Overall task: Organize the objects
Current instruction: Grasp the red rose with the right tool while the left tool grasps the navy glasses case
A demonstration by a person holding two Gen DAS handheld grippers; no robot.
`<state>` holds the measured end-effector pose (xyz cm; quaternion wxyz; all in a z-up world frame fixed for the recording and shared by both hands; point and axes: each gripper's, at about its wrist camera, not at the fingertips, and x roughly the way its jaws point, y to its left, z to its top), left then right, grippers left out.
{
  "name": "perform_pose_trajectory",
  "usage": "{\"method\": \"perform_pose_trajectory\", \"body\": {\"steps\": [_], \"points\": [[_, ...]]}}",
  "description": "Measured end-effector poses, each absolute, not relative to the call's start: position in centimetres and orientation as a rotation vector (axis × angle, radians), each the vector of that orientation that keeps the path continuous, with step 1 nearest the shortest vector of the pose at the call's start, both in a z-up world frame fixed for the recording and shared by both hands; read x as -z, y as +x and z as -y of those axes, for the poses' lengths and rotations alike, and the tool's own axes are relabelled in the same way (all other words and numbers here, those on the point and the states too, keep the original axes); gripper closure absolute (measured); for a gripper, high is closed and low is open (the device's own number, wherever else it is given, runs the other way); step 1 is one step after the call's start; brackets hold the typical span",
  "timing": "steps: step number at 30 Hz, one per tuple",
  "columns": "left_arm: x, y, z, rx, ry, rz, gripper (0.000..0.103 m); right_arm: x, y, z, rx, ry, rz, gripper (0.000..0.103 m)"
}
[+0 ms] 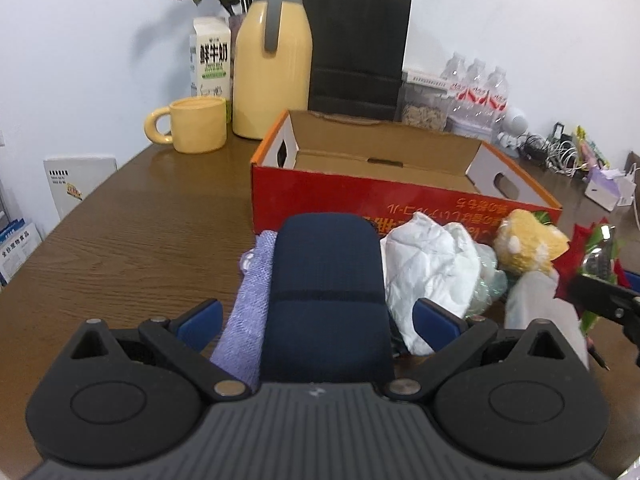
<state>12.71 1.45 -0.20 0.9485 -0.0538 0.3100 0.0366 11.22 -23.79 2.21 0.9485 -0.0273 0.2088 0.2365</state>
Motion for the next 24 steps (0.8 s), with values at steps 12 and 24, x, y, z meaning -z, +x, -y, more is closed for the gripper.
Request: {"method": "perform_pose_trajectory", "body": {"steps": [12, 24], "points": [[1.6, 13.9, -1.3, -0.069, -0.126, -0.672, 0.035, -1.3, 13.8, 24.1, -0.479, -0.044, -0.44, 0.071], [-4.2, 14.0, -1.6, -0.036, -0.082, -0.55, 0.036, -3.6, 15.7, 23.6, -0.472, -0.085, -0.363, 0.071]]}}
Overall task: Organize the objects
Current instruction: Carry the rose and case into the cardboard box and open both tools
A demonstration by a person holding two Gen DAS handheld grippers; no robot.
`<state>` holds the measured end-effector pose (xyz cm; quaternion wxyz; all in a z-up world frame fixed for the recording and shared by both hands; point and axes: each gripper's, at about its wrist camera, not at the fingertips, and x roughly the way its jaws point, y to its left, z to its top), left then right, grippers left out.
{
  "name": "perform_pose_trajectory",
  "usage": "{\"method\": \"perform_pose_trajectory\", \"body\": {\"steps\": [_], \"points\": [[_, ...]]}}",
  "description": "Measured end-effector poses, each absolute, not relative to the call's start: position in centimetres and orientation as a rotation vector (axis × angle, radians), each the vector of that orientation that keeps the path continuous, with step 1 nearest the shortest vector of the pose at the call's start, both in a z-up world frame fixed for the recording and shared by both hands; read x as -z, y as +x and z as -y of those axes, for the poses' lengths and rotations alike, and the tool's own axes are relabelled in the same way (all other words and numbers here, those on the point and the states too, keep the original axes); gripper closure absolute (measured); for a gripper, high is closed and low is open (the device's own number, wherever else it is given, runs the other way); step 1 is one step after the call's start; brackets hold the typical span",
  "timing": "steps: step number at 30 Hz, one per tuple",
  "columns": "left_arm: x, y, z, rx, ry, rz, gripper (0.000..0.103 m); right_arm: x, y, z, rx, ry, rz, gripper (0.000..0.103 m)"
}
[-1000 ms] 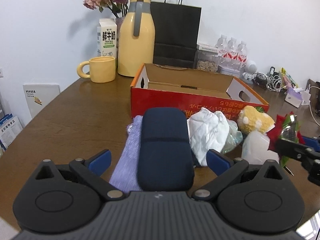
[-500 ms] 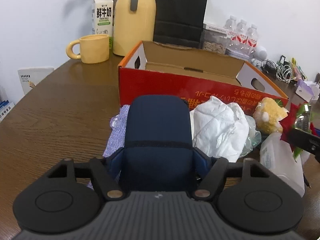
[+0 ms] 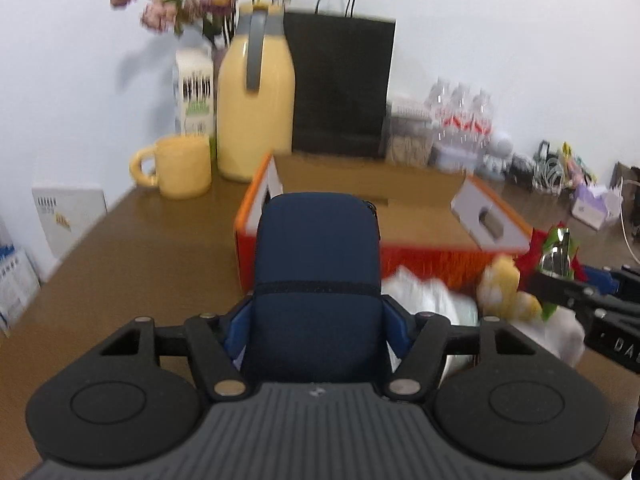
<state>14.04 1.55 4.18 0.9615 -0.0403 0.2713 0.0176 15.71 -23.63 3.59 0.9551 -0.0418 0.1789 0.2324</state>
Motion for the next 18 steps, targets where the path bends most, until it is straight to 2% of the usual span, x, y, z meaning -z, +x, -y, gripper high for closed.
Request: {"method": "perform_pose_trajectory", "body": {"steps": [8, 18], "points": [[-8.2, 19.4, -1.0, -0.05, -0.065, -0.435, 0.036, -6.4, 21.0, 22.2, -0.429, -0.109, -0.307, 0.071], [-5.5, 26.9, -0.3, -0.087, -0.061, -0.453, 0.036, -4.0, 28.5, 20.6, -0.359, -0.078, -0.408, 0.071]]}}
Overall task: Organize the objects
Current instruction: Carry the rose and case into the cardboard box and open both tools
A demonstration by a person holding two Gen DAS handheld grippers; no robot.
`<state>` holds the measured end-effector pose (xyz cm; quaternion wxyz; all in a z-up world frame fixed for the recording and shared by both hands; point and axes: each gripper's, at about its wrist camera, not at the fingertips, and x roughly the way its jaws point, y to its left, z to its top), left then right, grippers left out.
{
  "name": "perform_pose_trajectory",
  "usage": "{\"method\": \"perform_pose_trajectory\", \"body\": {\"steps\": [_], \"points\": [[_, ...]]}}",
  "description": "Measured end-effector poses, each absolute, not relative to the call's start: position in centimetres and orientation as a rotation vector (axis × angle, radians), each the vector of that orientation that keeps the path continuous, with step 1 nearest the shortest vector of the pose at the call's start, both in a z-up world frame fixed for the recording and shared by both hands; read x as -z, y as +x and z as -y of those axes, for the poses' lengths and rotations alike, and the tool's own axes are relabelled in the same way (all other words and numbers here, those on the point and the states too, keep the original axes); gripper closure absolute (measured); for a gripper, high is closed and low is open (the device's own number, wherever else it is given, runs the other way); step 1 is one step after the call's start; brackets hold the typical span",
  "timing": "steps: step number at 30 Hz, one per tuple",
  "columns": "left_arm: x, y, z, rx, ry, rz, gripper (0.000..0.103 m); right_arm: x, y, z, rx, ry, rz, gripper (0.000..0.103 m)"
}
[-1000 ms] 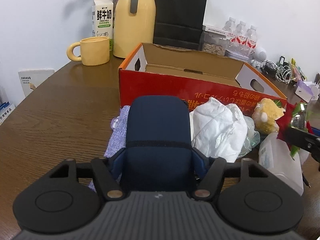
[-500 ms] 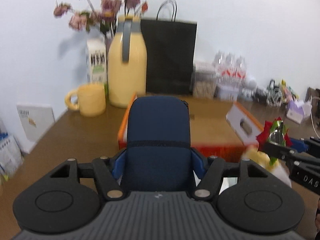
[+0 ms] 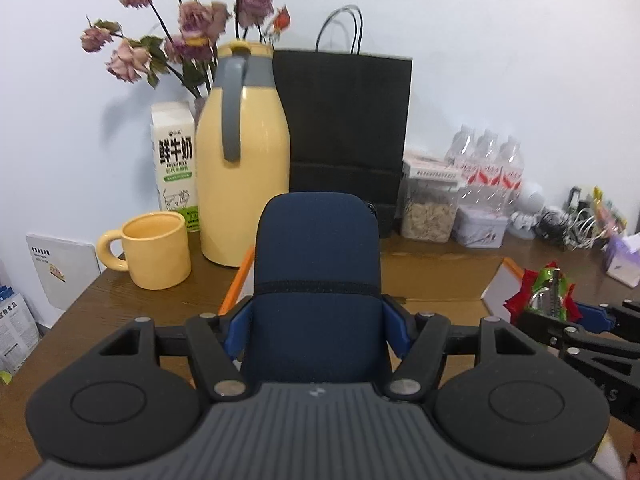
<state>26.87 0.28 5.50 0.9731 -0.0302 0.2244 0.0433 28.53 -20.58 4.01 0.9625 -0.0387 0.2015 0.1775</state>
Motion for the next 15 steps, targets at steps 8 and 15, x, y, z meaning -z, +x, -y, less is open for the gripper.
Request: {"method": "perform_pose_trajectory", "body": {"steps": [8, 15], "points": [[-2.2, 29.5, -0.4, -0.088, -0.027, -0.532, 0.036, -1.7, 30.1, 20.2, -0.363, -0.079, -0.478, 0.071], [-1.6, 28.8, -0.5, -0.093, -0.039, -0.499, 0.008, -1.4, 29.8, 20.5, -0.337, -0.066, -0.483, 0.046]]}}
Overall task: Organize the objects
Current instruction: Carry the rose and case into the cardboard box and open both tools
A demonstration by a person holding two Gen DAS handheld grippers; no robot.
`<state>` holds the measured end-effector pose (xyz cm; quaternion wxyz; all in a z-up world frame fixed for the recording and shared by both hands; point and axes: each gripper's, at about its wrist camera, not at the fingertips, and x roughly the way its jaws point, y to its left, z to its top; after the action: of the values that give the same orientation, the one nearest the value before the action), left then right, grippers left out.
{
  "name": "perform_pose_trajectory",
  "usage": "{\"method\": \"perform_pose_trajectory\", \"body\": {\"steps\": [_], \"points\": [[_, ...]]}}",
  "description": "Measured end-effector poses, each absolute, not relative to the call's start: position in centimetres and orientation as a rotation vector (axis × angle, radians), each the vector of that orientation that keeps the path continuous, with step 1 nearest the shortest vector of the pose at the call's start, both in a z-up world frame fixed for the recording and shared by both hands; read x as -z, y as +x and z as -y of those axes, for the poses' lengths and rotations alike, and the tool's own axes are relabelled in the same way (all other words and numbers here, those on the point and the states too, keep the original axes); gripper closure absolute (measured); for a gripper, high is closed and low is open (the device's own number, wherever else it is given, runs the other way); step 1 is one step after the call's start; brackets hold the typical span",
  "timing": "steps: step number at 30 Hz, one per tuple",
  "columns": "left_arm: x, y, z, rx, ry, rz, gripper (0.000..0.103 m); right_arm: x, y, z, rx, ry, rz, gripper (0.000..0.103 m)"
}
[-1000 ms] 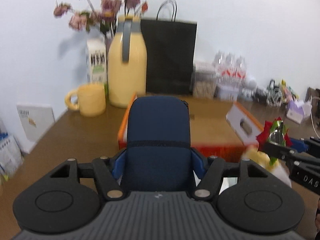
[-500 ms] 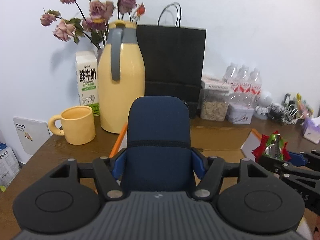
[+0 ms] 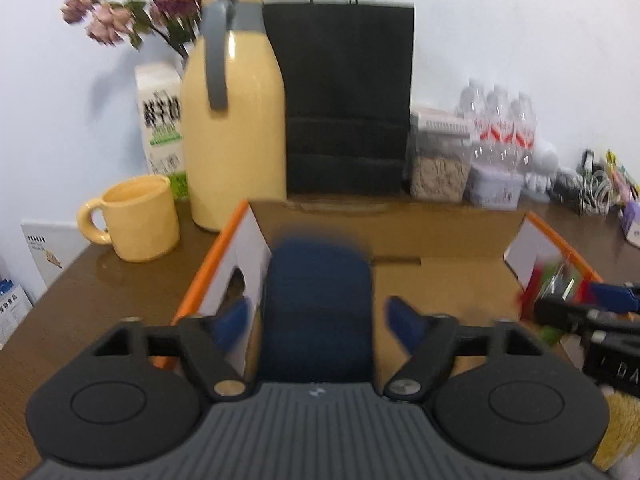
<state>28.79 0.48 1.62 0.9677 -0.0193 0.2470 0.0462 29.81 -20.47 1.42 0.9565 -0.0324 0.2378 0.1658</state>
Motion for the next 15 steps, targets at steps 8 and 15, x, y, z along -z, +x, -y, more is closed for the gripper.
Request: {"method": "perform_pose_trajectory", "body": {"steps": [8, 15], "points": [[-2.28, 28.06, -0.79, -0.117, -0.068, -0.428, 0.0, -1.8, 29.51, 20.98, -0.321, -0.043, -0.435, 0.0], [-2.77, 27.75, -0.94, -0.104, -0.086, -0.411, 0.0, -2.23, 29.32, 21.11, -0.314, -0.043, -0.404, 0.0]]}}
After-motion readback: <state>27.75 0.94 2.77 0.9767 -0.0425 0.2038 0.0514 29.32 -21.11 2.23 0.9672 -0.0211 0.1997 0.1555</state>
